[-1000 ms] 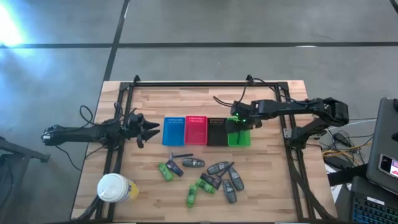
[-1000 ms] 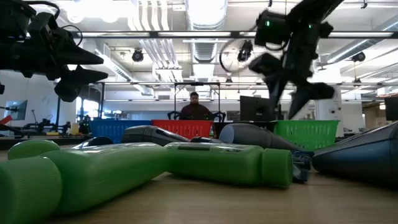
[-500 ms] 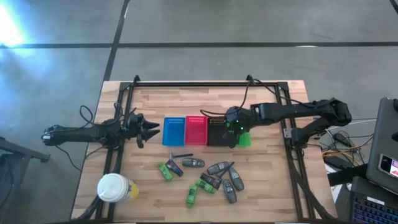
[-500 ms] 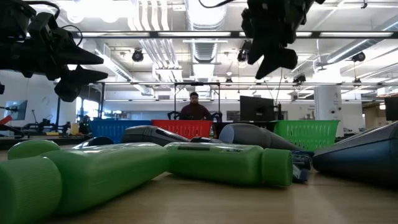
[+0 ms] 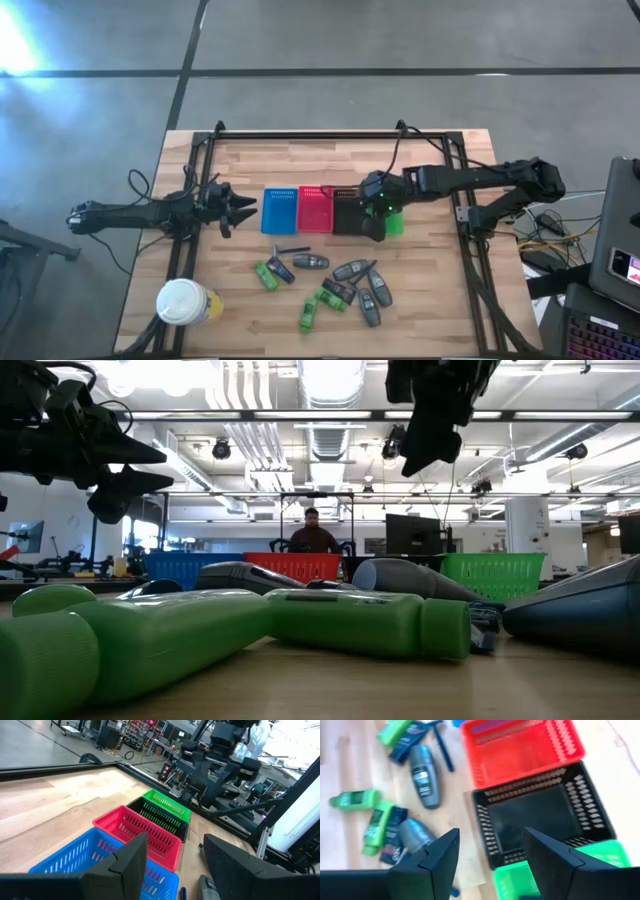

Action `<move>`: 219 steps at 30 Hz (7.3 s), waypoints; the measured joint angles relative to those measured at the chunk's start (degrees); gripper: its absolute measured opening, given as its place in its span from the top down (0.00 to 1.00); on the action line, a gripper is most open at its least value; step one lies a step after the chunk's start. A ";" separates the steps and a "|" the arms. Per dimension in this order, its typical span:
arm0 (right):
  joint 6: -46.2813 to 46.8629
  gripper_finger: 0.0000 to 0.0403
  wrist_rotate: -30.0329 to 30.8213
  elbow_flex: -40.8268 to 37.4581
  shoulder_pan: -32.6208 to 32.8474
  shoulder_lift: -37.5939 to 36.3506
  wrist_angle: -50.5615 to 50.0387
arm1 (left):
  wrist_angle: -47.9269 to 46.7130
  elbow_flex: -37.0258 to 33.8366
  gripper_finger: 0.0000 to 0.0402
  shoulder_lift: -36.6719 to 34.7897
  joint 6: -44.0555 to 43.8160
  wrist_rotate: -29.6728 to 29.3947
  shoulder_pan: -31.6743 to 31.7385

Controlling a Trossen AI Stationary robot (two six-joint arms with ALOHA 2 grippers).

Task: Pick & Place Travel size toiletries
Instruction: Put the razor into the green basket

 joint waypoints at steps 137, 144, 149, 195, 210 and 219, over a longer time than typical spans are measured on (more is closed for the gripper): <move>64.24 0.76 14.53 -22.59 -3.23 2.68 9.65 | 0.00 -0.01 0.50 0.08 0.01 -0.01 -0.01; 58.51 0.63 14.53 -20.83 -3.08 0.35 9.33 | 0.00 -0.01 0.50 0.08 0.00 -0.01 0.00; 46.15 0.56 14.07 -18.35 -2.08 -3.08 8.77 | 0.00 0.00 0.50 0.08 0.00 -0.01 0.00; 31.01 0.58 7.33 -7.92 9.40 -2.95 -8.07 | 16.52 0.02 0.50 0.26 -36.55 -7.37 -0.29; 32.75 0.58 7.60 -7.95 9.40 -2.95 -8.34 | -25.11 29.34 0.60 29.83 -9.66 0.13 -17.35; 36.24 0.58 10.74 -8.15 9.38 -2.95 -9.10 | -25.72 38.90 0.62 58.87 -0.74 -6.42 -24.77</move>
